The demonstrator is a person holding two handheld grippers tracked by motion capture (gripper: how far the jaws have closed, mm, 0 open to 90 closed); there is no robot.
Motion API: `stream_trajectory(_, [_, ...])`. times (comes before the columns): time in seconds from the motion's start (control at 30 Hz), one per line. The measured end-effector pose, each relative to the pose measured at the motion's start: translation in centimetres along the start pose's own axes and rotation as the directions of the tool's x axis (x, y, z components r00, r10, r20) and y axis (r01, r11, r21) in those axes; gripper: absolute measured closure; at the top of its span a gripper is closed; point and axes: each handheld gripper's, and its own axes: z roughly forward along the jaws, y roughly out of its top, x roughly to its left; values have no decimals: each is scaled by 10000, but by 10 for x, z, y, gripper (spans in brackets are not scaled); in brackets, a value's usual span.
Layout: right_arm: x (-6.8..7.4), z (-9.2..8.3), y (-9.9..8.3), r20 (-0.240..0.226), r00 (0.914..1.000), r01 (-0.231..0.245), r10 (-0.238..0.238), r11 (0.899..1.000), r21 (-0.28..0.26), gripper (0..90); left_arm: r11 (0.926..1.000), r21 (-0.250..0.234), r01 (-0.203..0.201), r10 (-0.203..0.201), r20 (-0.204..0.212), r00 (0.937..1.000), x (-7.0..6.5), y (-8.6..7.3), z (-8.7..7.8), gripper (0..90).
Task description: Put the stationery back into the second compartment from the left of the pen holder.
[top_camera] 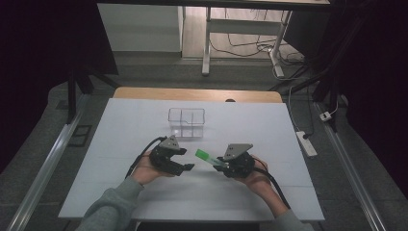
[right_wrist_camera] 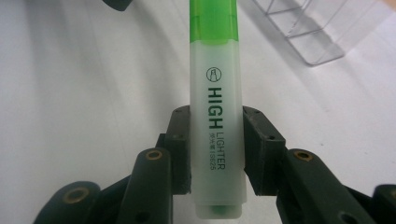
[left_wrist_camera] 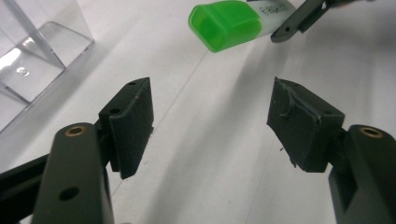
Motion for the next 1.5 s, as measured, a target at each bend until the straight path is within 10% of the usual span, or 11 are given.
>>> stream_trajectory(0.9, [4,2,1,463,9985,-266,296,9976,-641,663,9775,-1418,1561,-1485,625,9869,-5,10,10,297])
stream_trajectory(1.5, [12,9,3,771,9970,113,-48,9964,-835,662,9646,-1670,2039,-1913,887,9775,-2,13,22,496])
